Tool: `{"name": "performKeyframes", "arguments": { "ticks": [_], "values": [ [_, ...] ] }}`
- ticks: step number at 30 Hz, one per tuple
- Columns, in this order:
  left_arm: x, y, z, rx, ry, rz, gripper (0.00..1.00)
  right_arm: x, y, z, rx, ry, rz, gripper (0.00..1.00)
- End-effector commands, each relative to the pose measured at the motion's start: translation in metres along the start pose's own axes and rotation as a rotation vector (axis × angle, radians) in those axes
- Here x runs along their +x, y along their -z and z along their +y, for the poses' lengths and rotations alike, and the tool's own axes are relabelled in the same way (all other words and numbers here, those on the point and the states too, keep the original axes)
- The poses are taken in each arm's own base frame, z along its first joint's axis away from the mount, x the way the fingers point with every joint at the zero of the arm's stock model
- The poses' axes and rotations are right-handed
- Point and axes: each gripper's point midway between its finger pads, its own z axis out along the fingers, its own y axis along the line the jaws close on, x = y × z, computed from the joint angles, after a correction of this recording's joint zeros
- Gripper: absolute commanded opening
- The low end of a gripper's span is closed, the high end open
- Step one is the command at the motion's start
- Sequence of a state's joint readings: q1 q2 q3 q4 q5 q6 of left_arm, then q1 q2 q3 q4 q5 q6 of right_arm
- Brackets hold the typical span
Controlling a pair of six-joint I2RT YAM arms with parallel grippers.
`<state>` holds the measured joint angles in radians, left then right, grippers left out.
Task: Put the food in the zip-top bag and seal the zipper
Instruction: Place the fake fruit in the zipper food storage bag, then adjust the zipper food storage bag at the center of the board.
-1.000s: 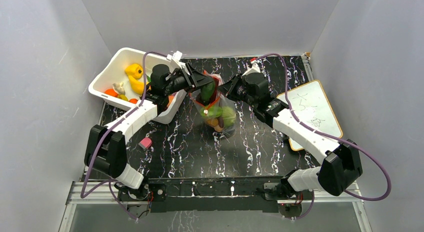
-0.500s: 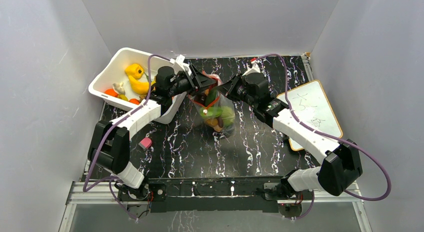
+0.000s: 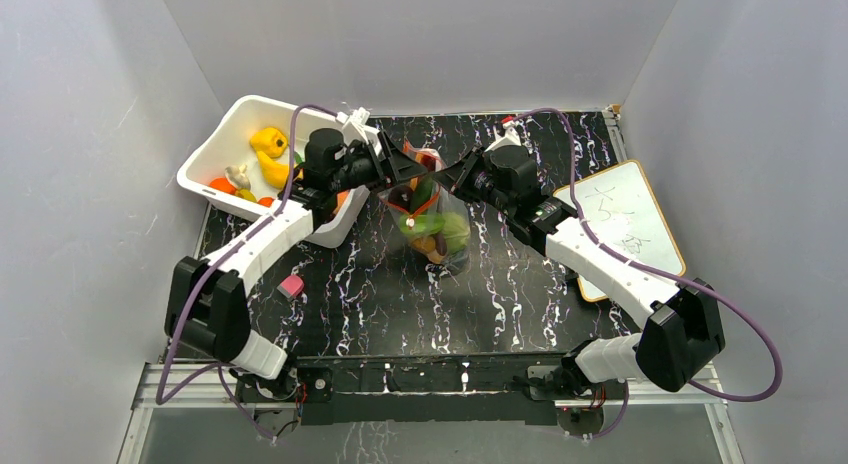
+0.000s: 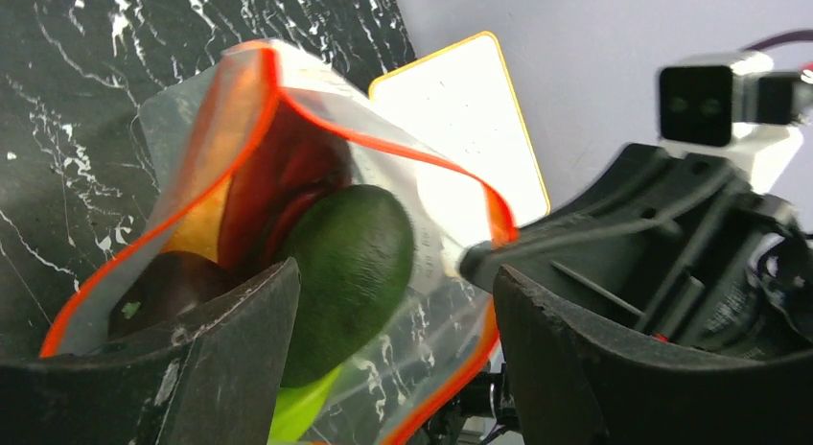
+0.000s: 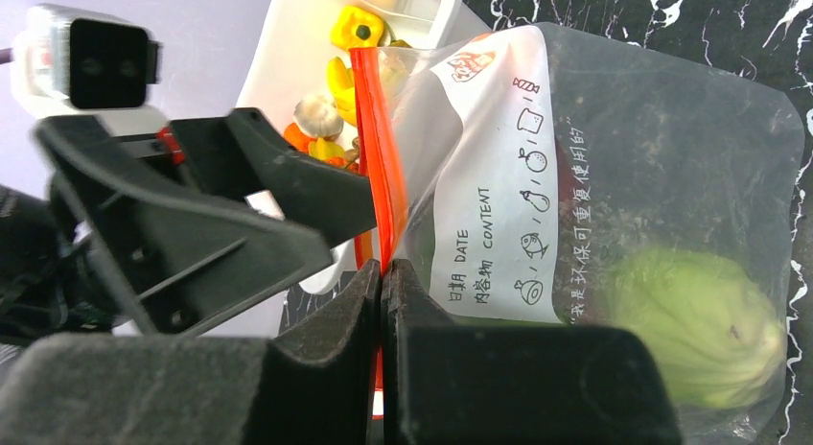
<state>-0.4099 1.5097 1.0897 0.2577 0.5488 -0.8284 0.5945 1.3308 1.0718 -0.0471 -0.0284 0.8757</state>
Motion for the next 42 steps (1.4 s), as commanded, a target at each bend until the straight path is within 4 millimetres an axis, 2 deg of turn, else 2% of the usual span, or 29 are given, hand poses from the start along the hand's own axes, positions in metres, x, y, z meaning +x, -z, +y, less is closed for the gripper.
{"name": "performKeyframes", "arguments": {
  "ticks": [1,4,10,13,18,22,26,30,34,38,42],
  "values": [
    [-0.013,0.031,-0.052,0.079,-0.174,-0.003,0.71,-0.036,0.006,0.040,-0.126,-0.039,-0.120,0.00],
    [-0.010,0.040,-0.049,0.041,-0.210,0.010,0.71,-0.041,0.007,0.040,-0.120,-0.060,-0.145,0.00],
    [-0.006,0.067,-0.069,0.073,-0.327,-0.003,0.70,-0.062,0.012,0.050,-0.128,-0.084,-0.220,0.00],
    [0.006,0.076,-0.070,0.102,-0.366,0.013,0.66,-0.065,0.012,0.048,-0.119,-0.114,-0.240,0.00],
    [0.028,0.088,-0.067,0.140,-0.398,0.071,0.53,-0.067,0.013,0.042,-0.110,-0.194,-0.271,0.00],
    [0.039,0.092,-0.065,0.169,-0.423,0.089,0.54,-0.067,0.014,0.036,-0.094,-0.237,-0.287,0.00],
    [0.045,0.087,-0.059,0.201,-0.425,0.081,0.56,-0.066,0.015,0.033,-0.094,-0.275,-0.294,0.00],
    [0.047,0.075,-0.035,0.141,-0.406,0.073,0.53,-0.067,0.016,0.035,-0.101,-0.282,-0.297,0.00],
    [0.053,0.062,-0.021,0.152,-0.377,0.071,0.44,-0.068,0.018,0.032,-0.098,-0.292,-0.304,0.00],
    [0.061,0.049,-0.021,0.240,-0.334,0.095,0.37,-0.067,0.019,0.033,-0.099,-0.295,-0.303,0.00],
    [0.062,0.038,-0.010,0.233,-0.298,0.110,0.32,-0.067,0.020,0.034,-0.105,-0.301,-0.302,0.00]
  ]
}}
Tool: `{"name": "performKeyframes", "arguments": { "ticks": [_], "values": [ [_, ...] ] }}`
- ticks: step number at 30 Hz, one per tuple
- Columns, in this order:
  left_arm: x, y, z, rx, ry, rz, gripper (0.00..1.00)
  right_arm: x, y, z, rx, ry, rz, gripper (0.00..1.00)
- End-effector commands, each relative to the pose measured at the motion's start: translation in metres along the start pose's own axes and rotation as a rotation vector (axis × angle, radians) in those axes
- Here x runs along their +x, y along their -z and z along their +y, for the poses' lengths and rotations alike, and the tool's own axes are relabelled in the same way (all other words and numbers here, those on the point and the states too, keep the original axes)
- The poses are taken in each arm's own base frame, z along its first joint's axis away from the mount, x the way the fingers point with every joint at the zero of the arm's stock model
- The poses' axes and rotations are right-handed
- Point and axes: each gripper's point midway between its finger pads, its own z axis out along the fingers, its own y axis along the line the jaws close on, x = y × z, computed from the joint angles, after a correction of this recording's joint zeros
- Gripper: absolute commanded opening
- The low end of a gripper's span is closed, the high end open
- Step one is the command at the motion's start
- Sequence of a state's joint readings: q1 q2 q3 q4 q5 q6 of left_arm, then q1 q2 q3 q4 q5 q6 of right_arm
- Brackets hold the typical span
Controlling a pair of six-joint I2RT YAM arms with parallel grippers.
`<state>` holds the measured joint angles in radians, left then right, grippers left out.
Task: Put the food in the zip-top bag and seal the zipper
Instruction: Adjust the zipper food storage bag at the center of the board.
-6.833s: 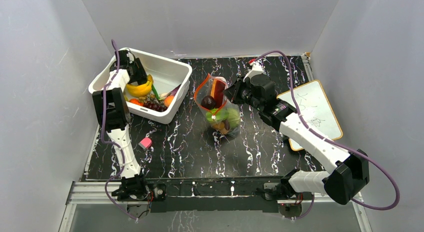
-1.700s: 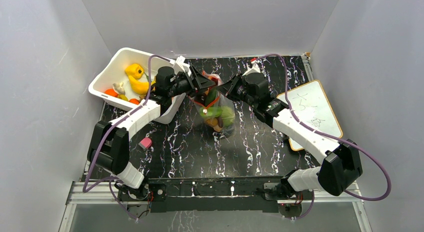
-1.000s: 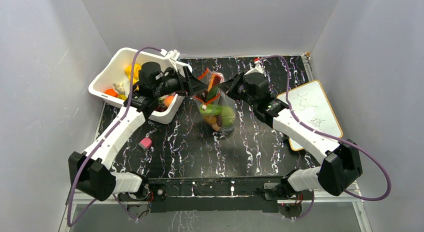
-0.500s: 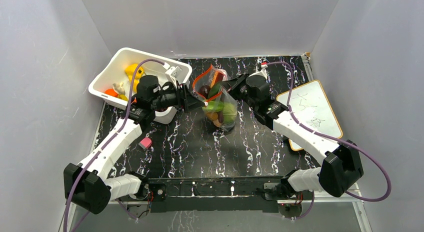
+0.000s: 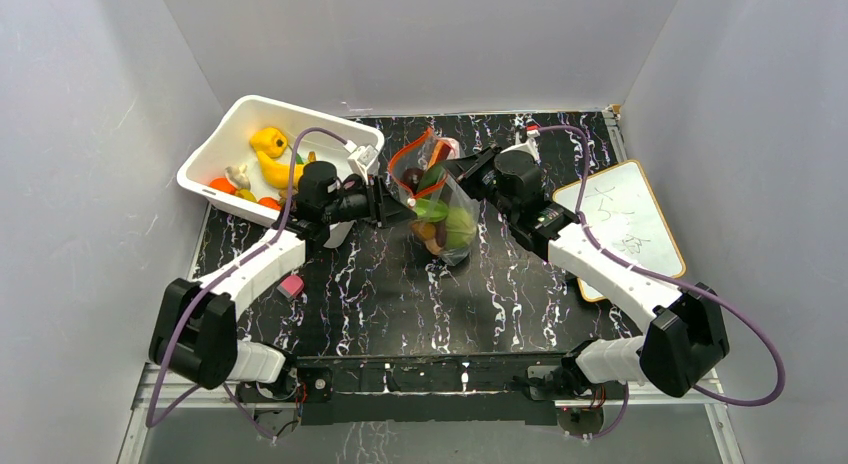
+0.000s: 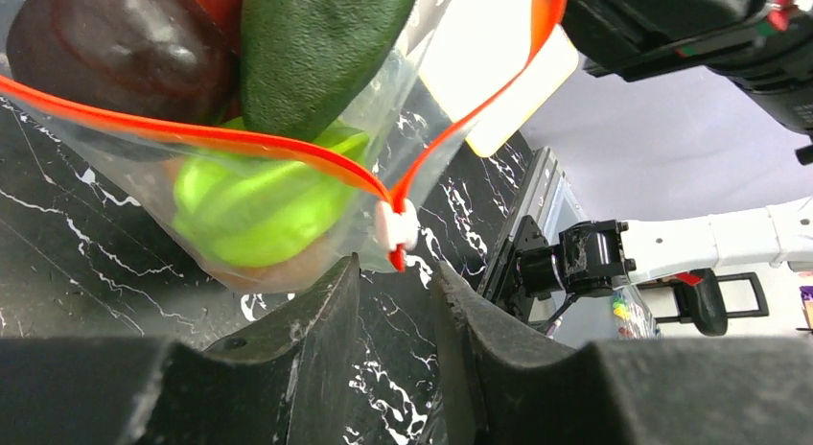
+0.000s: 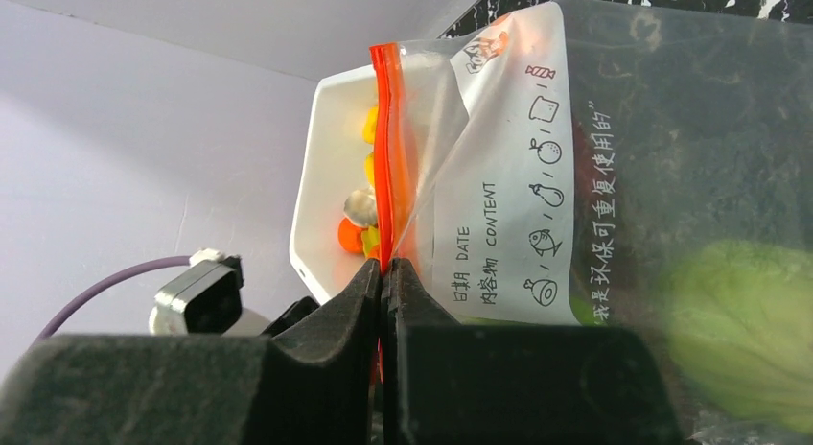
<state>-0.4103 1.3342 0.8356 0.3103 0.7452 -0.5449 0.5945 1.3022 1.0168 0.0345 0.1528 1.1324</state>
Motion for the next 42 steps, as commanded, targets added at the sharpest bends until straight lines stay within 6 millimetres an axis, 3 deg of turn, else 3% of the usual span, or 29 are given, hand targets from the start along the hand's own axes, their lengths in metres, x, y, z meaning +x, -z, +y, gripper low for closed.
{"name": "performKeyframes", "arguments": {
  "ticks": [1,3,6,16,19,26,29,33,38,42],
  "values": [
    [-0.012,-0.007,-0.011,0.075,-0.040,-0.044,0.31,-0.029,0.016,0.049,-0.165,-0.063,-0.095,0.00],
    [-0.015,-0.008,-0.011,0.076,-0.054,-0.058,0.29,-0.028,0.016,0.048,-0.166,-0.069,-0.092,0.00],
    [-0.014,-0.013,-0.007,0.092,-0.058,-0.071,0.19,-0.026,0.017,0.045,-0.164,-0.080,-0.085,0.00],
    [-0.010,-0.020,-0.003,0.121,-0.028,-0.058,0.17,-0.023,0.013,0.043,-0.168,-0.102,-0.077,0.00],
    [-0.009,-0.019,-0.005,0.130,-0.040,-0.058,0.01,-0.022,0.012,0.043,-0.169,-0.099,-0.074,0.00],
    [-0.011,-0.010,-0.020,0.172,-0.126,-0.046,0.00,-0.015,0.020,0.020,-0.118,-0.040,-0.064,0.00],
    [-0.014,-0.007,-0.026,0.177,-0.166,-0.030,0.00,-0.010,0.027,0.010,-0.099,0.012,-0.045,0.07],
    [-0.013,-0.005,-0.025,0.167,-0.213,0.007,0.00,-0.007,0.038,0.005,-0.102,0.163,-0.022,0.21],
    [-0.011,-0.002,-0.034,0.200,-0.241,0.054,0.00,0.002,0.051,-0.001,-0.111,0.558,0.092,0.43],
    [-0.013,0.002,-0.040,0.216,-0.285,0.083,0.00,-0.001,0.070,0.020,-0.234,0.854,0.130,0.51]
  ]
}}
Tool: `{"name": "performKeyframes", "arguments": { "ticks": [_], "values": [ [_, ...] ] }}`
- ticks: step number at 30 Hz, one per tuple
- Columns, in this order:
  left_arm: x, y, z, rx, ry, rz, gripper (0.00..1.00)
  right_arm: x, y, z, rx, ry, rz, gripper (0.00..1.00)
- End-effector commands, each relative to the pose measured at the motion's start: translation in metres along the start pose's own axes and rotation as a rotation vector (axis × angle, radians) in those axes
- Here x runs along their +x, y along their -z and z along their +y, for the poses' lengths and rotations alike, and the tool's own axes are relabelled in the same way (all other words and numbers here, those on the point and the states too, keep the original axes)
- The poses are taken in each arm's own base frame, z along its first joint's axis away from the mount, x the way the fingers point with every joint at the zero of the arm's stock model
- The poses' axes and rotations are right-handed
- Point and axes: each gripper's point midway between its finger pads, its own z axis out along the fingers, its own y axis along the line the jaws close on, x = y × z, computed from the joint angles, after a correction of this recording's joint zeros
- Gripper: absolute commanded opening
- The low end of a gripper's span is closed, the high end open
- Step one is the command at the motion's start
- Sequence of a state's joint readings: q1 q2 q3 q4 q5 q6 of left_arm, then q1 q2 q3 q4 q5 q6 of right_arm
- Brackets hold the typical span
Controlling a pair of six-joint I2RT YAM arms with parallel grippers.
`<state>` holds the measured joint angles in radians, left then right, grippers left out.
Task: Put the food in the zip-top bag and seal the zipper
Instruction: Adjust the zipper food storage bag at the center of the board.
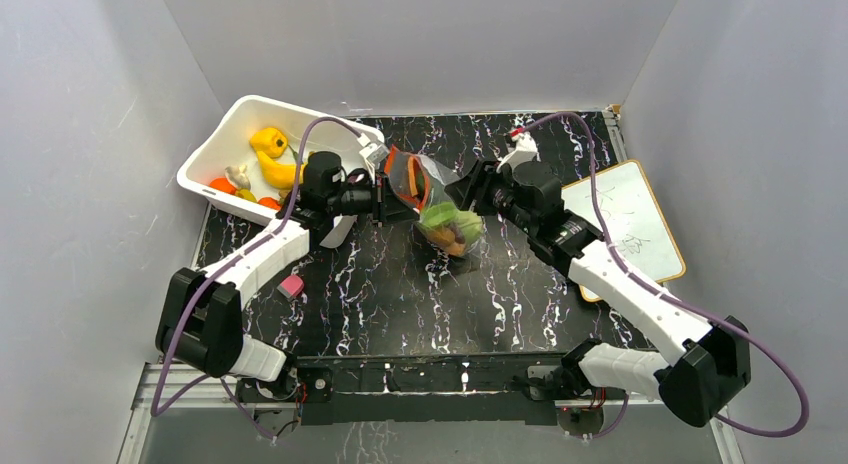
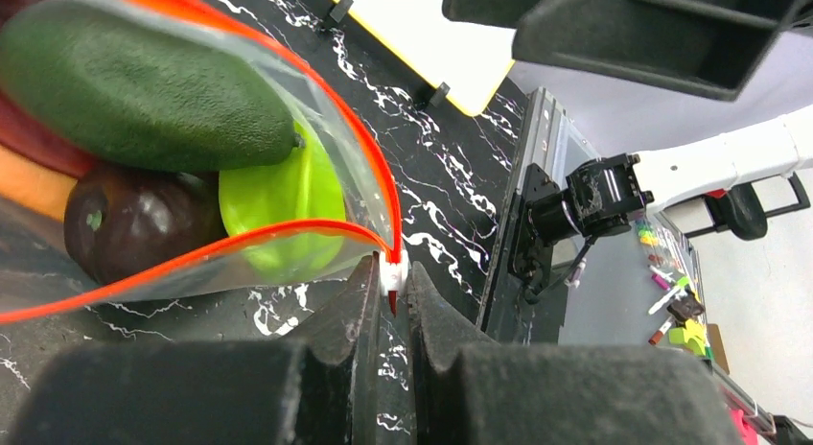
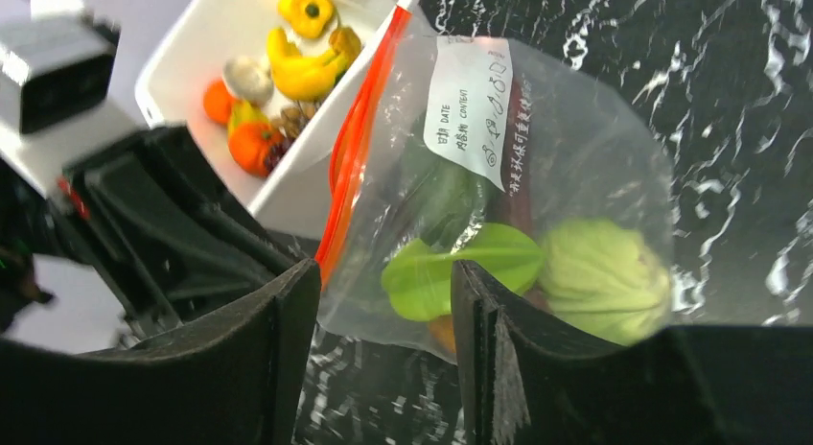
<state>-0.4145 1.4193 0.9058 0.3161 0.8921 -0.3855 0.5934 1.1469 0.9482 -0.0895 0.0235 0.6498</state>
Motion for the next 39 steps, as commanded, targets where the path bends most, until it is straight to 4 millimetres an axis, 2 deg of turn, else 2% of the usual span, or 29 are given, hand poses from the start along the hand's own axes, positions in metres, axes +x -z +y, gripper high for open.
{"name": "performKeyframes", "arguments": {
  "ticks": [1,5,7,12,16,20,25,29,33,34,39],
  "values": [
    [-0.024,0.010,-0.033,0.085,-0.152,0.014,0.00,-0.035,0.031,0.038,-0.186,0.447,-0.035,0.52],
    [-0.042,0.014,-0.050,0.131,-0.204,0.027,0.00,-0.055,0.055,0.063,-0.307,0.669,-0.107,0.53],
    [-0.050,0.015,-0.058,0.155,-0.220,0.034,0.00,-0.058,0.070,0.074,-0.366,0.759,-0.109,0.53],
    [-0.070,0.015,-0.071,0.206,-0.270,0.057,0.00,-0.058,0.095,0.078,-0.418,0.923,-0.114,0.53],
    [-0.071,0.017,-0.083,0.287,-0.296,0.092,0.00,-0.058,0.105,0.078,-0.442,1.026,-0.131,0.53],
    [-0.058,0.022,-0.085,0.314,-0.288,0.149,0.00,-0.049,0.109,0.088,-0.533,1.063,-0.131,0.52],
    [-0.040,0.029,-0.086,0.323,-0.281,0.196,0.00,-0.027,0.096,0.091,-0.631,1.072,-0.113,0.52],
    [-0.034,0.031,-0.086,0.322,-0.278,0.196,0.00,-0.017,0.075,0.090,-0.654,1.062,-0.043,0.52],
    [-0.032,0.034,-0.089,0.325,-0.286,0.195,0.00,-0.014,0.061,0.093,-0.706,1.138,-0.020,0.53],
    [-0.032,0.035,-0.090,0.326,-0.295,0.192,0.00,-0.009,0.043,0.091,-0.729,1.197,0.011,0.54],
    [-0.029,0.036,-0.092,0.335,-0.296,0.188,0.00,0.010,0.021,0.089,-0.843,1.298,0.076,0.62]
  ]
}}
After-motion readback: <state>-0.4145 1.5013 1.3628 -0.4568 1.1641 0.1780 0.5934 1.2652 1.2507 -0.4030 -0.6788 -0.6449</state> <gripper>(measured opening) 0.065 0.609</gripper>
